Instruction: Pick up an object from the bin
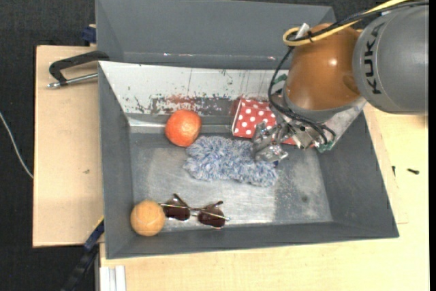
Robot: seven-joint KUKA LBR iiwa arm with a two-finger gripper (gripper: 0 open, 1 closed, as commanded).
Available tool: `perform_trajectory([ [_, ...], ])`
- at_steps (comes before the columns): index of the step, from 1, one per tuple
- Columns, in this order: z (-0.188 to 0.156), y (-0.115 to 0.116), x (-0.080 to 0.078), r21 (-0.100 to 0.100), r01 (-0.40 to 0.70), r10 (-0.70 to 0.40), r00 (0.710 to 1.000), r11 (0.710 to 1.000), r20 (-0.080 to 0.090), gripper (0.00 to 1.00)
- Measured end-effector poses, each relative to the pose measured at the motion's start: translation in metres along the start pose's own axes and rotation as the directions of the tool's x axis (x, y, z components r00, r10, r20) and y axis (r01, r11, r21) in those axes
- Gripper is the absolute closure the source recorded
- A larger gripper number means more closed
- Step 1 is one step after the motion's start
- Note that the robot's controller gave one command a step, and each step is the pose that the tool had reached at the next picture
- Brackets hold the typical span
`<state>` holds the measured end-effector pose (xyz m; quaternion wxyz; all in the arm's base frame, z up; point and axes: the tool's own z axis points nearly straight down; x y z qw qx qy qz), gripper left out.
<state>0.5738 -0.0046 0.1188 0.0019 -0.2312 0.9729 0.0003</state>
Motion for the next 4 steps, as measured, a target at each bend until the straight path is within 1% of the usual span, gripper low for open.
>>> perform_trajectory([
  [1,-0.057,0.008,0.007,-0.002,-0.007,0.007,1.0,1.0,-0.004,1.0],
  [2,-0.081,0.013,-0.004,0.0,0.003,-0.003,1.0,1.0,0.001,1.0],
  [3,-0.081,0.013,-0.004,0.0,0.003,-0.003,1.0,1.0,0.001,1.0],
  [4,-0.119,0.017,-0.011,-0.001,-0.086,0.086,0.996,0.996,-0.002,1.0],
])
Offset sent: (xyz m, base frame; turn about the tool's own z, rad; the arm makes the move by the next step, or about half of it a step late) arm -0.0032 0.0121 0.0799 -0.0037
